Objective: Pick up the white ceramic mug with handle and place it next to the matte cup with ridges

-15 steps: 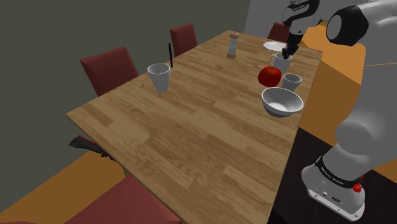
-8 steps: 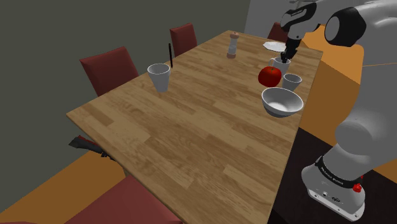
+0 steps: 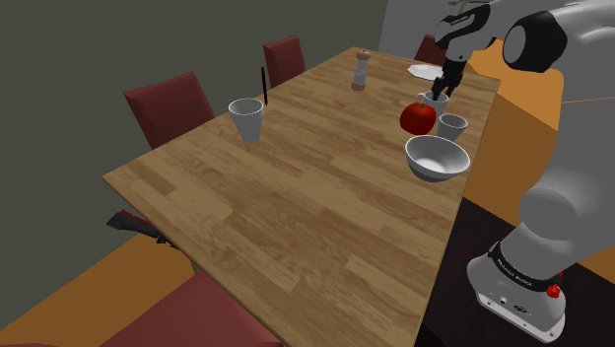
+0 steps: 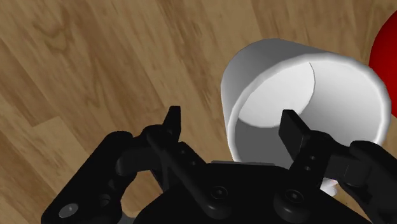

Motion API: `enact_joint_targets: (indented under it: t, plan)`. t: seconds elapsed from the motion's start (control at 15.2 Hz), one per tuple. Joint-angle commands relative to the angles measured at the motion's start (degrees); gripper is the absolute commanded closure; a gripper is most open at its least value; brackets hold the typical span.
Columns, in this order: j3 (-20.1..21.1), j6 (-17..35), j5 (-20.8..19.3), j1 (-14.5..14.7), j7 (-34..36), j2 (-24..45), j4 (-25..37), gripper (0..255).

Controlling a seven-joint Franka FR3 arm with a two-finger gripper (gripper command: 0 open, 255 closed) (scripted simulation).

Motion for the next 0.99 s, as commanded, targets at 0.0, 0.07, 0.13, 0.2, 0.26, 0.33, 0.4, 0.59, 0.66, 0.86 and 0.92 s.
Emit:
enact_joint_targets:
  t: [0.0, 0.07, 0.13, 0.2, 0.26, 0.33, 0.4, 0.59, 0.66, 0.86, 0.92]
  plan:
    - [0.00, 0.00, 0.00, 0.00, 0.00, 0.00, 0.00, 0]
    - [0.00, 0.00, 0.00, 0.00, 0.00, 0.00, 0.00, 0]
    - [0.00, 0.00, 0.00, 0.00, 0.00, 0.00, 0.00, 0]
    - [-0.13, -1.62, -0.22, 0.00, 0.15, -0.55, 1.10, 0]
    - [-0.24, -3.27, -0.41, -0.03, 0.30, -1.02, 2.31, 0]
    - [-0.35, -4.97, -0.59, -0.08, 0.44, -1.42, 3.64, 0]
    - [-0.42, -6.34, -0.70, -0.14, 0.54, -1.67, 4.78, 0]
    - [-0.42, -6.34, -0.70, -0.14, 0.54, -1.67, 4.78, 0]
    - [-0.42, -6.34, -0.70, -0.14, 0.54, -1.67, 4.78, 0]
    - [-0.42, -6.34, -0.70, -0.14, 0.54, -1.67, 4.78, 0]
    - [-0.42, -6.32, -0.70, -0.14, 0.54, -1.68, 4.76, 0]
